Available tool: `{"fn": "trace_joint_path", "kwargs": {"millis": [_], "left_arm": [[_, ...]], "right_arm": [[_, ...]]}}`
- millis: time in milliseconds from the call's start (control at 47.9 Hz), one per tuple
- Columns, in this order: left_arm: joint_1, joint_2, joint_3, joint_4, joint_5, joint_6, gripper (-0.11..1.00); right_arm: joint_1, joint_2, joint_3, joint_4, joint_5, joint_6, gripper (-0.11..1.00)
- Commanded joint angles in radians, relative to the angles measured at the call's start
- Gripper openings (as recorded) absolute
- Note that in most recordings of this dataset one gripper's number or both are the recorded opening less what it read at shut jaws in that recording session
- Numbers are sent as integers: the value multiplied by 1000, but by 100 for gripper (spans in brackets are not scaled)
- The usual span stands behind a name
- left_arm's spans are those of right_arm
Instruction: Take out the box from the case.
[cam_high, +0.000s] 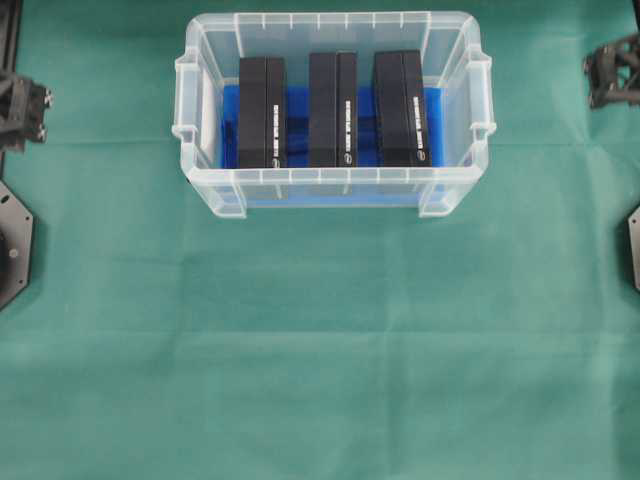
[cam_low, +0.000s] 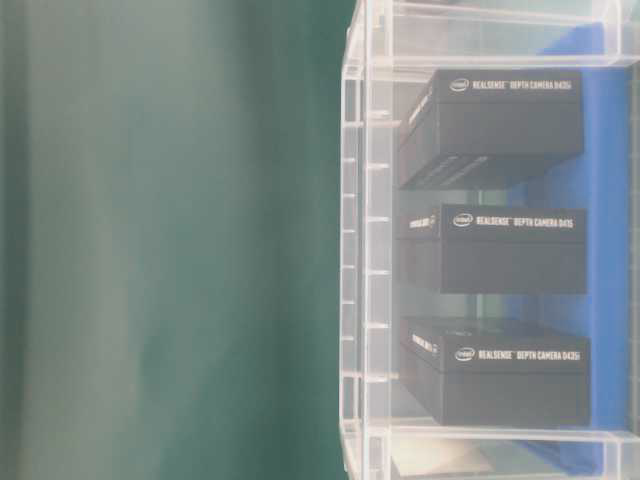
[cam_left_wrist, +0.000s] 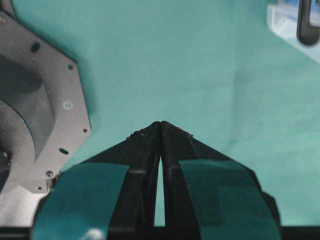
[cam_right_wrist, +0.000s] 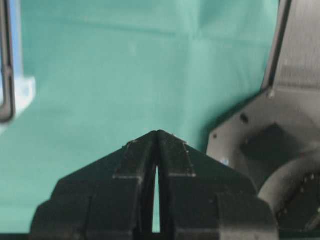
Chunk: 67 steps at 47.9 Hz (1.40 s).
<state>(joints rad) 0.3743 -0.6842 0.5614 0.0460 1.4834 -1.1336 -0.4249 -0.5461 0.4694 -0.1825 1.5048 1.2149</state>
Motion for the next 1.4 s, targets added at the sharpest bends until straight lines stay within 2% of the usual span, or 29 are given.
{"fn": "trace_joint_path", "kwargs": {"millis": [0, 167, 460, 543, 627, 710, 815, 857, 940, 1003, 1066, 1379], "left_arm": [[23, 15, -31, 6, -2, 29, 2], [23, 35, -40, 2, -3, 95, 2], [29, 40, -43, 2, -5, 101, 4], [29, 40, -41, 3, -5, 98, 17], [29, 40, -41, 3, -2, 95, 38], [29, 35, -38, 3, 0, 92, 64], [29, 29, -37, 3, 2, 84, 90], [31, 28, -35, 3, 2, 77, 92], [38, 25, -35, 3, 6, 58, 88], [41, 23, -35, 3, 11, 44, 87], [43, 23, -34, 3, 12, 38, 87], [43, 23, -34, 3, 12, 34, 87]], "right_arm": [[-21, 9, -25, -3, -14, -20, 0], [-21, 28, -26, -3, -23, -41, 0], [-25, 31, -25, -3, -54, -51, 0], [-25, 31, -23, -3, -61, -51, 0], [-25, 28, -21, -3, -61, -48, 1], [-25, 29, -20, -5, -63, -46, 16], [-25, 29, -20, -18, -57, -43, 46], [-25, 29, -20, -26, -54, -43, 58], [-23, 28, -21, -32, -44, -41, 82], [-23, 29, -21, -34, -41, -38, 92], [-25, 29, -21, -32, -41, -35, 96], [-25, 29, -21, -32, -41, -31, 96]]}}
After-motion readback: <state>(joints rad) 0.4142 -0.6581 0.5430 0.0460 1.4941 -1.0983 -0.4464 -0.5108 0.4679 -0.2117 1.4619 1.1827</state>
